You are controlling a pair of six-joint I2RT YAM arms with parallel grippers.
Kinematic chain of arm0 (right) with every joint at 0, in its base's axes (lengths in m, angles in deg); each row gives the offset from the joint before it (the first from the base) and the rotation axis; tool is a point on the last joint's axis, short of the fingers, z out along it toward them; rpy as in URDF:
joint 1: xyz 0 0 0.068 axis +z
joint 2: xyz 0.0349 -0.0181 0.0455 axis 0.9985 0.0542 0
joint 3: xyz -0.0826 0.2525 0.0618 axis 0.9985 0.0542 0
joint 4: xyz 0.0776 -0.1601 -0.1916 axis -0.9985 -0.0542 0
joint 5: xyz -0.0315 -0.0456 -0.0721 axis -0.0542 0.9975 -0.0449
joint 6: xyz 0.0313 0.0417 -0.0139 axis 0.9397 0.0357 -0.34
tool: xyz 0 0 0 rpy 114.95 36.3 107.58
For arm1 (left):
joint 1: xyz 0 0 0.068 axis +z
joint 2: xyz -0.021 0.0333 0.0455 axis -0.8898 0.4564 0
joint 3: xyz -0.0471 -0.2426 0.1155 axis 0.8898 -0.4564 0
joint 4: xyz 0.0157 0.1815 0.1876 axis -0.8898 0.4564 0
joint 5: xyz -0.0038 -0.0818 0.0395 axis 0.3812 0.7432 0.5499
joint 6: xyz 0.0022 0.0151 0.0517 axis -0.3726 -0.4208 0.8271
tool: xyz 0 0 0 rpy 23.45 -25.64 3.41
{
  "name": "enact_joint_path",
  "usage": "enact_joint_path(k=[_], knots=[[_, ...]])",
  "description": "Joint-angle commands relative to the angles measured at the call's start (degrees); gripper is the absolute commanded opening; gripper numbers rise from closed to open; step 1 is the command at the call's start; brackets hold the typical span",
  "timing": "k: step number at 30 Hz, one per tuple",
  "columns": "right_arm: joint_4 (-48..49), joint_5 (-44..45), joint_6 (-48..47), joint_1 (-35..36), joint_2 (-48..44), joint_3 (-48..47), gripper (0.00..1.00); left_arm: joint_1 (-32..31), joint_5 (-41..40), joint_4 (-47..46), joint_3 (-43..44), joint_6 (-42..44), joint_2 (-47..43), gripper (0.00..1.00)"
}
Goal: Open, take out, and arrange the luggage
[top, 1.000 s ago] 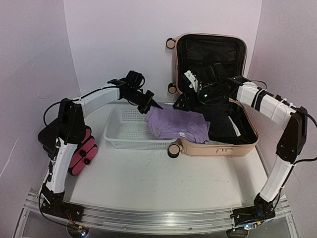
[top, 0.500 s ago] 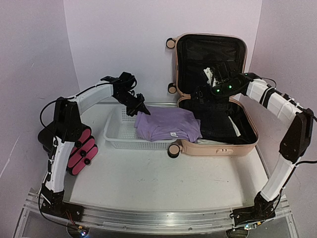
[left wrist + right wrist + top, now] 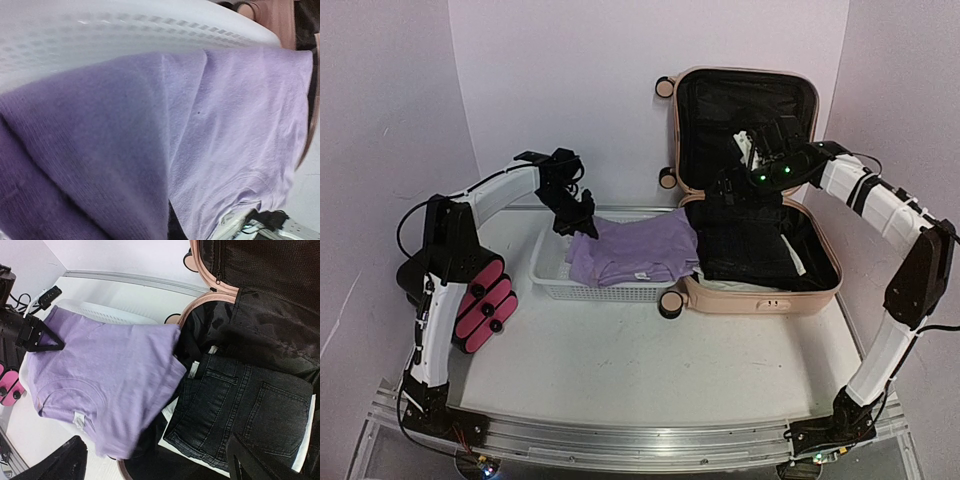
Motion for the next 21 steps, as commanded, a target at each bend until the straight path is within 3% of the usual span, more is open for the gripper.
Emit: enact_joint_path(k=[1,14,18,21], knots=[[0.29,0.83,-1.0,-0.41,0.09,-2.96,0.98,1.56,-8.39,2.34,0.77,8.43,-1.66,0.0],[-1.96,0.26,-2.59,-1.28,3.23,-7.16,0.98,3.31,-9.75,0.83,5.2,14.88,4.54,0.0],[-2.77,-0.39,-2.84,-1.34,4.62,-8.71,0.98,3.21,-15.31,0.93,3.57,13.02,3.67,0.0],[-3.8,-5.56,-3.19,-1.3,6.69,-10.71,0.98,3.23,-21.75,1.23,0.2,11.46,1.0,0.03]])
